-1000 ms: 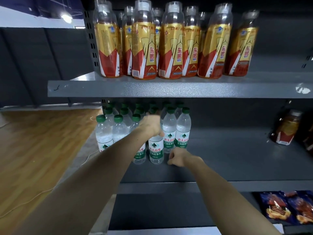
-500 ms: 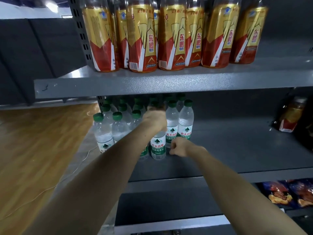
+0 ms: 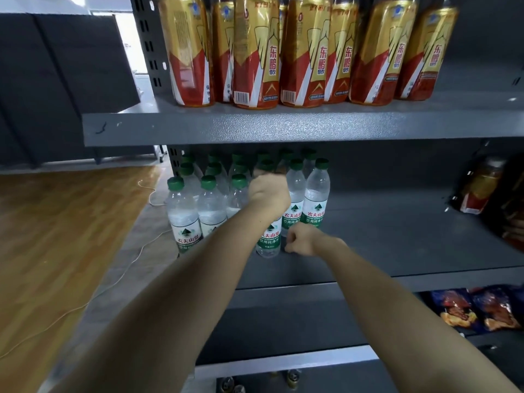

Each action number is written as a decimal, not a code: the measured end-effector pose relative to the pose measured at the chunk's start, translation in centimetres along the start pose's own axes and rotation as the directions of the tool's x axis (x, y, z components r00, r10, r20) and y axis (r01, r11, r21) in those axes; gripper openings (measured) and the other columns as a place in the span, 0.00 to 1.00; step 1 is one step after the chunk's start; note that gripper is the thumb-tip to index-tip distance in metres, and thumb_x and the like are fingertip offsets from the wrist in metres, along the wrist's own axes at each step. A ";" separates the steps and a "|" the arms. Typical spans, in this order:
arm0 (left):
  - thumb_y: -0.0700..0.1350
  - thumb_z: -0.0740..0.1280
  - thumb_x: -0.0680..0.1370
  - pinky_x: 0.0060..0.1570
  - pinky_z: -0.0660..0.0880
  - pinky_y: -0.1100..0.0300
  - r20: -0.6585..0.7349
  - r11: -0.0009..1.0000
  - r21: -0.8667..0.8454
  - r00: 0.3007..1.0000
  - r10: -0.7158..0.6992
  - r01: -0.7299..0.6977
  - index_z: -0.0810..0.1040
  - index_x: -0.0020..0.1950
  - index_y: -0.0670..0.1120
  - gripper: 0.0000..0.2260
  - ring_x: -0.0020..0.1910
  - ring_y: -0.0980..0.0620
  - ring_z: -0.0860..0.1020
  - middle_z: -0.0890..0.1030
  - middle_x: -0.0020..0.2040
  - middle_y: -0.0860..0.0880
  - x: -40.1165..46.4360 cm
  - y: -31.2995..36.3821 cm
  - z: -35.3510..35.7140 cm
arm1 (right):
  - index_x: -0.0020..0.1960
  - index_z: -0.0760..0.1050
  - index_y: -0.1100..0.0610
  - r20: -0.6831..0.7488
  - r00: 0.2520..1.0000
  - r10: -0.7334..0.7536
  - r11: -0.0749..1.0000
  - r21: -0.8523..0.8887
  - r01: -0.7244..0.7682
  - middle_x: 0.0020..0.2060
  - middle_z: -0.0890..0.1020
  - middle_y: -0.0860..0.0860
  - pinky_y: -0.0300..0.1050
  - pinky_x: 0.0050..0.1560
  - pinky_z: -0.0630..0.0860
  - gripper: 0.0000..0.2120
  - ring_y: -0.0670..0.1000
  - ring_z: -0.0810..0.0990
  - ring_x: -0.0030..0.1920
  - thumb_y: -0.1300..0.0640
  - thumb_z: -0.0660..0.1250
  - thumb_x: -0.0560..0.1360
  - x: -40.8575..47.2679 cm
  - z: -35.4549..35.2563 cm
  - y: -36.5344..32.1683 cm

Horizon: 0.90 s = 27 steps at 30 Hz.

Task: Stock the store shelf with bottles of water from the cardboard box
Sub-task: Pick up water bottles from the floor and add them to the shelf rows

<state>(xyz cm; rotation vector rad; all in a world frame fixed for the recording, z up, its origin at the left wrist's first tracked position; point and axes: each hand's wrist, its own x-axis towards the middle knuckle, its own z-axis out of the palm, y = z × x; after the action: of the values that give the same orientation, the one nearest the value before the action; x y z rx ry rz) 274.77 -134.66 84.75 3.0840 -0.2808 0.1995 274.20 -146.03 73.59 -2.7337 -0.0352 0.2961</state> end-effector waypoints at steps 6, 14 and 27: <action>0.47 0.76 0.73 0.46 0.76 0.54 0.120 0.992 -0.126 0.993 0.020 -0.005 0.78 0.58 0.40 0.18 0.53 0.43 0.80 0.81 0.56 0.42 1.3 -1.6 -0.1 | 0.43 0.77 0.52 -0.031 0.999 0.023 1.000 0.007 -0.023 0.48 0.82 0.54 0.45 0.47 0.76 0.03 0.55 0.80 0.49 0.56 0.71 0.71 -1.1 -0.3 0.0; 0.39 0.72 0.74 0.52 0.74 0.52 -0.048 0.968 -0.248 0.998 0.034 -0.045 0.66 0.73 0.51 0.29 0.62 0.39 0.72 0.69 0.64 0.37 0.6 -1.2 1.8 | 0.48 0.78 0.55 -0.086 0.996 0.021 0.999 0.032 -0.019 0.49 0.81 0.53 0.41 0.46 0.71 0.05 0.53 0.78 0.48 0.57 0.69 0.73 -3.4 0.1 0.5; 0.34 0.65 0.75 0.50 0.75 0.52 -0.051 0.936 -0.349 0.997 -0.056 0.035 0.63 0.75 0.46 0.30 0.61 0.40 0.73 0.58 0.74 0.38 -8.7 0.7 3.6 | 0.46 0.79 0.54 -0.043 0.999 -0.022 0.999 0.035 0.023 0.45 0.81 0.51 0.41 0.45 0.73 0.04 0.52 0.79 0.47 0.56 0.66 0.73 -10.9 -0.3 2.6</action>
<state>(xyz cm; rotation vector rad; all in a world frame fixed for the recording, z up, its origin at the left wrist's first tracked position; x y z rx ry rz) 266.60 -133.94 80.04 2.7242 -0.2153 0.2142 263.59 -149.23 75.05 -2.7018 -0.0485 0.2302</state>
